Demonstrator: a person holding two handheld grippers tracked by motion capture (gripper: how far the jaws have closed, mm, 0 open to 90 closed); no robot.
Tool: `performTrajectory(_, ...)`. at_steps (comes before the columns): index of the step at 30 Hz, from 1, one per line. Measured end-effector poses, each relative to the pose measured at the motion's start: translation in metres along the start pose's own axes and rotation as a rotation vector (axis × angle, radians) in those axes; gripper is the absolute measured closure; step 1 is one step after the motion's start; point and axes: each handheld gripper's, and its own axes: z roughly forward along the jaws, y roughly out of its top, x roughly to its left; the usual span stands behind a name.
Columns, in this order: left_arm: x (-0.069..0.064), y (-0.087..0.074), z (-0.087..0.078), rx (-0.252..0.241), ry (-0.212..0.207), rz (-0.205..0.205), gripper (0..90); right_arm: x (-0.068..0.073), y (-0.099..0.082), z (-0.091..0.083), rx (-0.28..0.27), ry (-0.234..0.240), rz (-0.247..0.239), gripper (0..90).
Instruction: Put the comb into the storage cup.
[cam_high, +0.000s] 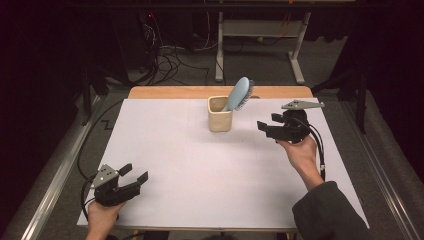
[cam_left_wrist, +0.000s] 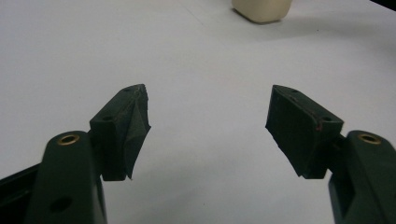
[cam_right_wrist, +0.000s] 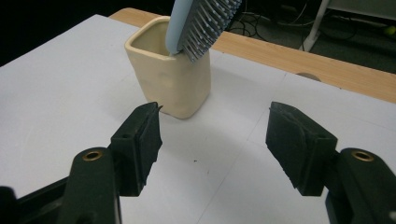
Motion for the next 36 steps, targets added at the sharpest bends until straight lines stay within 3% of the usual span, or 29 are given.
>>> performTrajectory(10,0.0,0.0,0.002,0.008,-0.005,0.003,30.3,-0.001,-0.007,-0.014,-0.04,0.01,0.0,35.2)
performTrajectory(36,-0.001,0.0,0.002,0.009,-0.005,-0.003,30.5,-0.004,-0.024,-0.038,-0.071,0.011,-0.016,34.7)
